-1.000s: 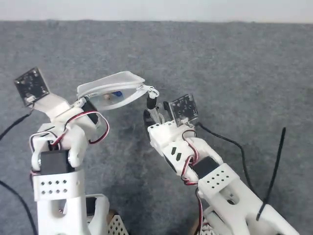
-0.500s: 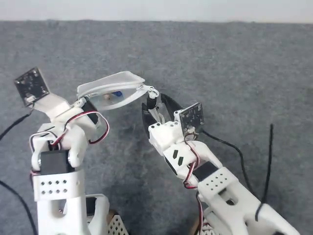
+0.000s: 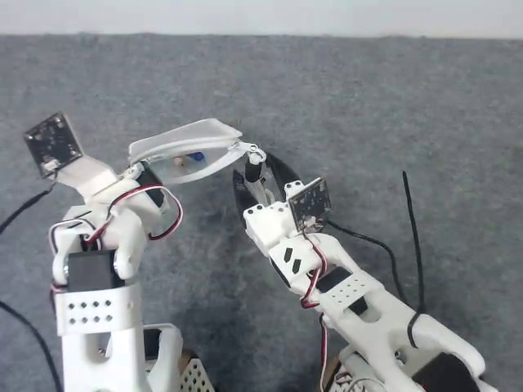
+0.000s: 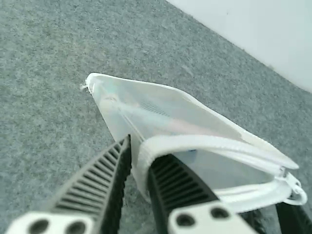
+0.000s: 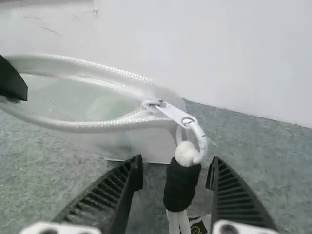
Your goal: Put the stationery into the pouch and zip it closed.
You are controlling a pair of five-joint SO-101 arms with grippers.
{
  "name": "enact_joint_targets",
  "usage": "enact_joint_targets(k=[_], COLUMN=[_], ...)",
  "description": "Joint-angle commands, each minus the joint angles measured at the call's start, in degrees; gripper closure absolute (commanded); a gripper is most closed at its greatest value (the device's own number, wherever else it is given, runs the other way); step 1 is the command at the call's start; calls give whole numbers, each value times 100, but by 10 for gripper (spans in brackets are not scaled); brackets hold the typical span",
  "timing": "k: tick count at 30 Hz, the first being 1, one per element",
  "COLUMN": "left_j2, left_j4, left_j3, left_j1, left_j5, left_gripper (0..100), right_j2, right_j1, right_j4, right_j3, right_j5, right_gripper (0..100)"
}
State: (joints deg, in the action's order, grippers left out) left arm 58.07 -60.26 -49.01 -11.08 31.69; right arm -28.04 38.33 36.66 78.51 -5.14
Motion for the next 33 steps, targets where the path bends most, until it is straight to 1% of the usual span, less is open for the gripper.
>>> enact_joint_targets(k=[1, 17, 19, 22, 24, 33], left_j2=[53, 53, 53, 53, 53, 53], left_j4=[211, 211, 211, 211, 211, 211], left_j3=[40, 40, 40, 40, 40, 40], left_j1=[44, 44, 44, 44, 44, 44], left_j5=[62, 62, 62, 62, 62, 62], left_gripper=[990, 990, 990, 990, 990, 990], right_j2=[4, 13, 13, 13, 13, -40], right_j1=[13, 13, 13, 4, 4, 4], right_j4=[154, 127, 127, 127, 127, 119], right_j3=[-70, -53, -53, -70, -79, -18], right_j5=[97, 97, 105, 105, 105, 114], right_gripper=[790, 790, 814, 903, 945, 940])
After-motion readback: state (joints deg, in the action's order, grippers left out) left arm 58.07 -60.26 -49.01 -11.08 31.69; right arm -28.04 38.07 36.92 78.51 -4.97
